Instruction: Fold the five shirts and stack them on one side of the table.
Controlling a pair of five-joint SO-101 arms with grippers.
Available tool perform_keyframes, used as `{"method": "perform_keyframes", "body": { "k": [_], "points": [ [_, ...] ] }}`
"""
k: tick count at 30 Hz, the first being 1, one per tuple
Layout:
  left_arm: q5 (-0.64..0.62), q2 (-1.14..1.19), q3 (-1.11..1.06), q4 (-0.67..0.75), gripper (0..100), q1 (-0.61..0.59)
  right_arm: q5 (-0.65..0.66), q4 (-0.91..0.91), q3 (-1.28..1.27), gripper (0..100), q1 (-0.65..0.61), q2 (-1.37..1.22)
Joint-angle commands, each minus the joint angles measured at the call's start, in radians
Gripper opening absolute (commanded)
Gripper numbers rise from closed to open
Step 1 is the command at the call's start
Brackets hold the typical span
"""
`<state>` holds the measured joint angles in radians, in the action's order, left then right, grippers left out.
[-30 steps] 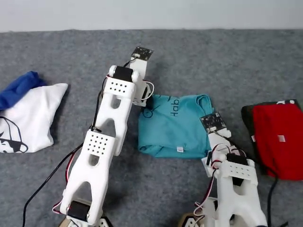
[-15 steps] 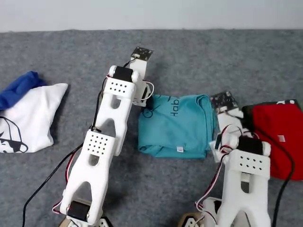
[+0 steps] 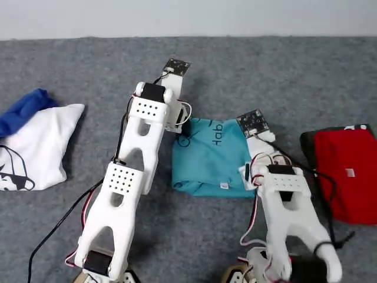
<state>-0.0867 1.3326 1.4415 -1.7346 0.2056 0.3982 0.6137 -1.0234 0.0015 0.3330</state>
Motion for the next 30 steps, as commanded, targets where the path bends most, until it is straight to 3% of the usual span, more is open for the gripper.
{"method": "perform_keyframes", "body": {
  "k": [1,9,16,24,30],
  "points": [
    [0.011,-0.005,0.022,-0.017,24,-0.012,-0.008,-0.019,0.002,22.6,0.068,-0.054],
    [0.011,-0.005,0.024,-0.017,24,-0.012,0.121,-0.018,-0.032,22.6,0.246,-0.065],
    [0.008,-0.005,0.024,-0.017,24,-0.012,0.12,0.062,-0.048,22.6,0.222,0.007],
    [0.003,-0.037,0.166,-0.021,24,0.021,0.12,0.268,-0.02,22.6,0.208,0.337],
    [0.003,-0.169,0.176,-0.021,24,0.075,0.025,0.191,0.012,22.9,0.183,0.306]
  ]
}}
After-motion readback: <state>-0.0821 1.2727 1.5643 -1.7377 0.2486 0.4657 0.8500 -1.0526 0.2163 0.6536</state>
